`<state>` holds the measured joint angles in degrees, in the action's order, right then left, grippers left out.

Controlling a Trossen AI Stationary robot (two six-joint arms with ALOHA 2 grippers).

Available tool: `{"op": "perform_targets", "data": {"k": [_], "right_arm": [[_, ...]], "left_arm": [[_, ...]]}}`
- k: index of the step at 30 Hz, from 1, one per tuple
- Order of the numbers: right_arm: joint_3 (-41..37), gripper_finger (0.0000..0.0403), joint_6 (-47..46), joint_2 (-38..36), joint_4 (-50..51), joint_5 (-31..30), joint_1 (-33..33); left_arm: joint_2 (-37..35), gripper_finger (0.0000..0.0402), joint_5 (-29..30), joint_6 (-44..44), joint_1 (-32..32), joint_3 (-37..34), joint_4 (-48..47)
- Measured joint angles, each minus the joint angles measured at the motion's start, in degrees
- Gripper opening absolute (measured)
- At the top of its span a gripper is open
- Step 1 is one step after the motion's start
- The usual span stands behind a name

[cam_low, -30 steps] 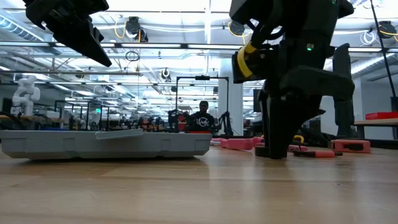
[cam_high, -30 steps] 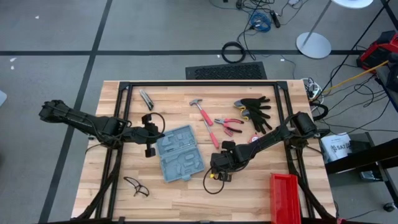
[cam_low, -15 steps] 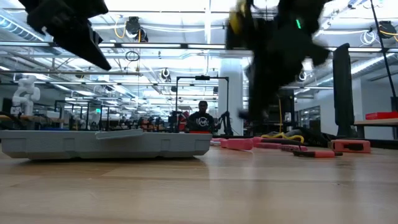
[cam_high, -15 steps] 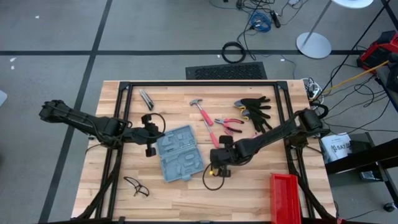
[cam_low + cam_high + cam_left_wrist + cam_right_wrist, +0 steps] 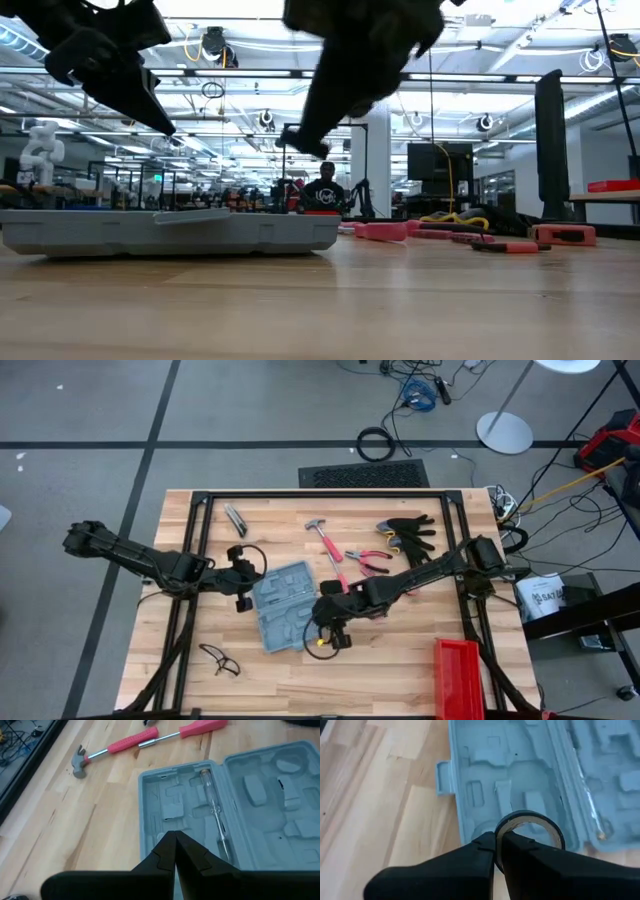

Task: Prefit tool cases
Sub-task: Put the pink electrical tape into the gray prefit tool case

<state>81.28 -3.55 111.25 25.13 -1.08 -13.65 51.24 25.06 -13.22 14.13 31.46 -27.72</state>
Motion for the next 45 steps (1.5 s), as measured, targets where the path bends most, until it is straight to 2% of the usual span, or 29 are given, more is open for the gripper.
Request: {"op": "perform_targets", "data": {"k": [9, 15, 17, 24, 28, 38, 45], "right_arm": [[1.5, 0.0005, -1.2, 6.7, -0.8, 6.1, 0.6], [1.5, 0.0005, -3.1, 6.8, -1.0, 9.0, 0.6], [1.5, 0.0008, -3.7, 6.8, -0.8, 9.0, 0.6], [1.5, 0.0061, -4.4, 6.8, -0.8, 9.4, 0.6], [1.5, 0.0078, -4.6, 6.8, -0.8, 9.3, 0.6], [1.5, 0.0083, -6.6, 4.4, 3.8, 9.0, 1.0], [1.5, 0.0073, -7.4, 3.3, 3.2, 6.2, 1.0]], "left_arm": [[0.0, 0.0013, 0.0, 0.0, 0.0, 0.0, 0.1], [0.0, 0.0013, 0.0, 0.0, 0.0, 0.0, 0.0], [0.0, 0.0013, 0.0, 0.0, 0.0, 0.0, 0.0], [0.0, 0.0013, 0.0, 0.0, 0.0, 0.0, 0.0], [0.0, 0.0013, 0.0, 0.0, 0.0, 0.0, 0.0], [0.0, 0.0013, 0.0, 0.1, 0.0, 0.0, -0.1], [0.0, 0.0013, 0.3, 0.0, 0.0, 0.0, 0.1]]}}
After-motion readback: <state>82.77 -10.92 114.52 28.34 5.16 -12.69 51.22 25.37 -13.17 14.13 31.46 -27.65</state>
